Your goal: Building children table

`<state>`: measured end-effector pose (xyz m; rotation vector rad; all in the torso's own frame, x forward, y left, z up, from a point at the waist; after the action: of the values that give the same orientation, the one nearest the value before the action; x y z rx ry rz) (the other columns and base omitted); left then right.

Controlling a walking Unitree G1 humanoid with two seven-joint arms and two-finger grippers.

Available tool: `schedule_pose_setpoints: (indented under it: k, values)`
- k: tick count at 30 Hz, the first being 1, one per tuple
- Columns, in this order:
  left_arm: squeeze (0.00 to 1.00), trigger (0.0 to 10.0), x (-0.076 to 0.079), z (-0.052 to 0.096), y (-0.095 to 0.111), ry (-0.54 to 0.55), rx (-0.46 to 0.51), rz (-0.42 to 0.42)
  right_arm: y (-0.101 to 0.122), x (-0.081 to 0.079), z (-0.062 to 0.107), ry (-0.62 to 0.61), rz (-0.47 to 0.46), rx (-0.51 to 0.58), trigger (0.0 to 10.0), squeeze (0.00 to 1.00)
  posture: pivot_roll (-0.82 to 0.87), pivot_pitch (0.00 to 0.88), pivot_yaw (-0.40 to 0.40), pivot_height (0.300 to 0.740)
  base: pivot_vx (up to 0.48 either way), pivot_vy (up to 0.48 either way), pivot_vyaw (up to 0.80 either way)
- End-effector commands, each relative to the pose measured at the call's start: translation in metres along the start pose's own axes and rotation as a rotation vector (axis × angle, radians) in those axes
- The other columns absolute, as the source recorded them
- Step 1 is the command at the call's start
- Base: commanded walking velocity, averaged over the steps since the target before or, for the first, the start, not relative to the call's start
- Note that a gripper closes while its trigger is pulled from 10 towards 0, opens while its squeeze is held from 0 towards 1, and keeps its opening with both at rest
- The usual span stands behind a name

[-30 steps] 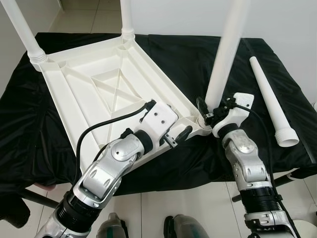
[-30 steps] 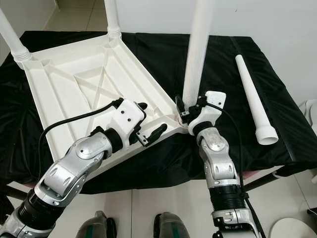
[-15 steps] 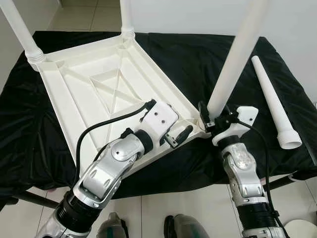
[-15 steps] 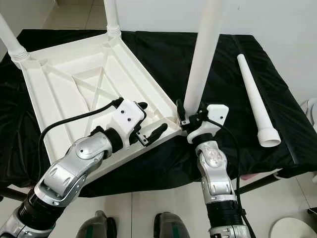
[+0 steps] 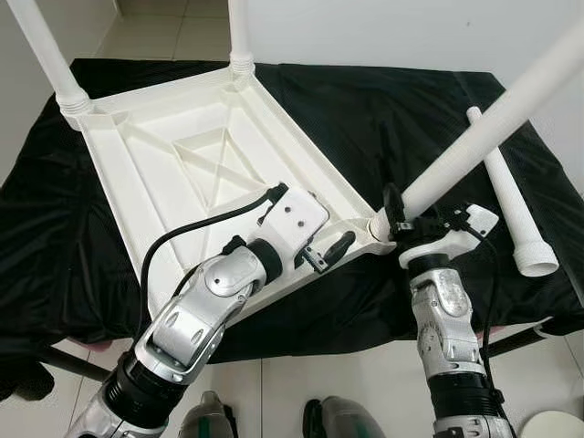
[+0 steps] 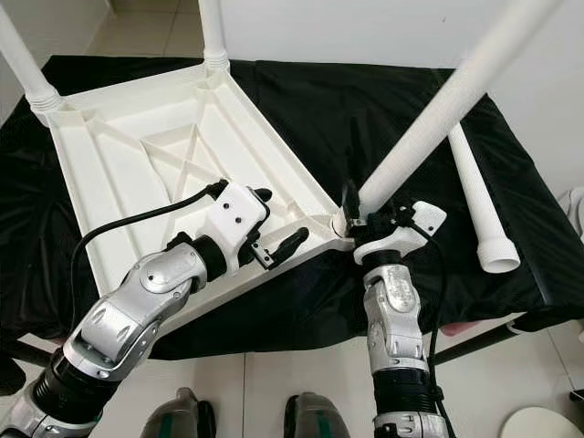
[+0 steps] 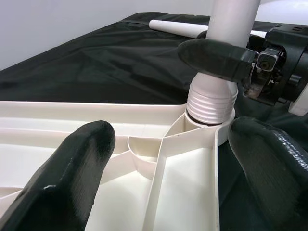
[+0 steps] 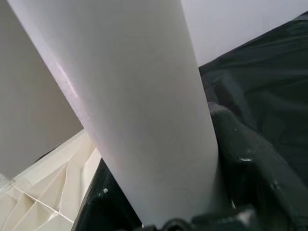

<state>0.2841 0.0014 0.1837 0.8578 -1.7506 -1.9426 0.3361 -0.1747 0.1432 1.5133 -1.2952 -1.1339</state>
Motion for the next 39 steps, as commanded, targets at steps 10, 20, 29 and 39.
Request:
schedule_pose_setpoints:
  k: [10, 20, 29, 39]
  values:
    - [0.0, 10.0, 0.005, 0.002, 0.005, -0.049, 0.014, 0.0, -0.052, 0.031, 0.024, -0.164, -0.125, -0.197, 10.0, 0.0, -0.08, 0.071, 0.002, 0.74, 0.0, 0.0, 0.0]
    - [0.0, 10.0, 0.006, 0.001, 0.006, -0.052, 0.013, -0.001, -0.061, 0.038, 0.018, -0.204, -0.159, -0.265, 10.0, 0.0, -0.08, 0.072, 0.003, 0.74, 0.0, 0.0, 0.0]
    - [0.0, 10.0, 0.007, 0.001, 0.006, -0.049, 0.014, 0.002, -0.047, -0.001, 0.005, 0.029, 0.198, -0.223, 10.0, 0.0, -0.08, 0.072, -0.002, 0.74, 0.0, 0.0, 0.0]
    - [0.0, 10.0, 0.007, 0.001, 0.006, -0.048, 0.016, 0.007, -0.049, -0.012, 0.007, 0.102, 0.274, -0.229, 10.0, 0.0, -0.08, 0.076, -0.004, 0.74, 0.0, 0.0, 0.0]
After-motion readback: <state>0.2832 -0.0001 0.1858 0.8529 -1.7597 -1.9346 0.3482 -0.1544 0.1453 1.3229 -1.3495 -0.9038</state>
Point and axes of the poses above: a point about 5 cm out from each wrist's last joint towards the gripper, its own z axis pointing back from the gripper into the wrist, its own y axis along the axis of the wrist's last joint, x = y × z, the point moved 5 cm from there along -z, pointing out of the wrist towards the gripper, and after that the axes turned 3 degrees about z, right-handed, at the moved point
